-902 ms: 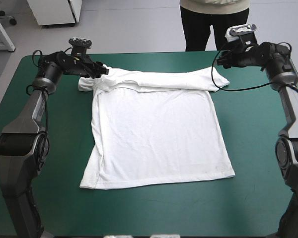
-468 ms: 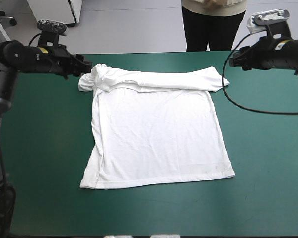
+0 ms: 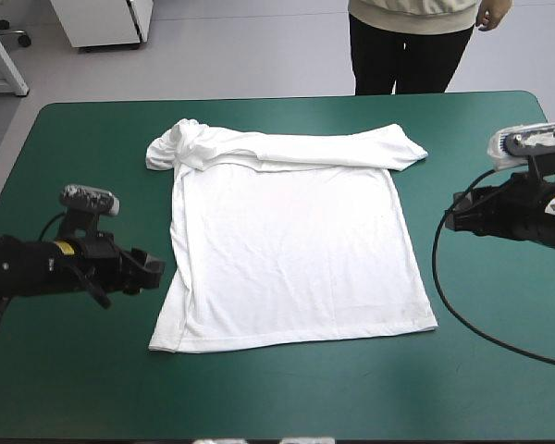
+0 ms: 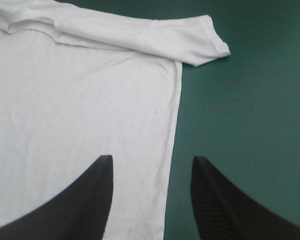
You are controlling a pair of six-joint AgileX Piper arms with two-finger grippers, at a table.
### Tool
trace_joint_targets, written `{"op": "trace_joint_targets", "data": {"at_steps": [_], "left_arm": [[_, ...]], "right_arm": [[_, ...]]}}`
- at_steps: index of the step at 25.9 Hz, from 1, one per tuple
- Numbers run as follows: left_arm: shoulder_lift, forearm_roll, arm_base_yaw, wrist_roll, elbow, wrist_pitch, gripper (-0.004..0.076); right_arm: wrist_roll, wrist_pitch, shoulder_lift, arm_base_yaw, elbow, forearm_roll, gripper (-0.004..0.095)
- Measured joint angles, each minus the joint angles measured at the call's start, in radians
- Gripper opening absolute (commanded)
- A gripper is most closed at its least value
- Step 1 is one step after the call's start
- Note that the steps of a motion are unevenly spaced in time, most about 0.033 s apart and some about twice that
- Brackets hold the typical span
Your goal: Fold the cloth
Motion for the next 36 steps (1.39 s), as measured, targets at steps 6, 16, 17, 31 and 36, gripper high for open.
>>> {"op": "trace_joint_targets", "data": {"at_steps": [6, 16, 17, 31, 36], "left_arm": [[-0.087, -0.006, 0.0, 0.006, 0.215, -0.024, 0.042], [-0.09, 0.024, 0.0, -0.013, 0.499, -0.217, 0.042], [-0.09, 0.024, 0.0, -0.013, 0.511, -0.24, 0.042], [0.132, -0.043, 0.0, 0.107, 0.529, -0.346, 0.023], [0.146, -0.03, 0.0, 0.121, 0.528, -0.35, -0.0009]], "right_arm": [[0.0, 0.005, -0.028, 0.0, 0.093, 0.007, 0.0451], [-0.012, 0.0, -0.029, 0.0, 0.258, 0.018, 0.0449], [-0.014, -0.008, -0.029, 0.0, 0.277, 0.018, 0.0449], [-0.038, -0.072, -0.029, 0.0, 0.373, 0.019, 0.0448], [-0.057, -0.021, -0.016, 0.0, 0.41, 0.019, 0.0449]]}}
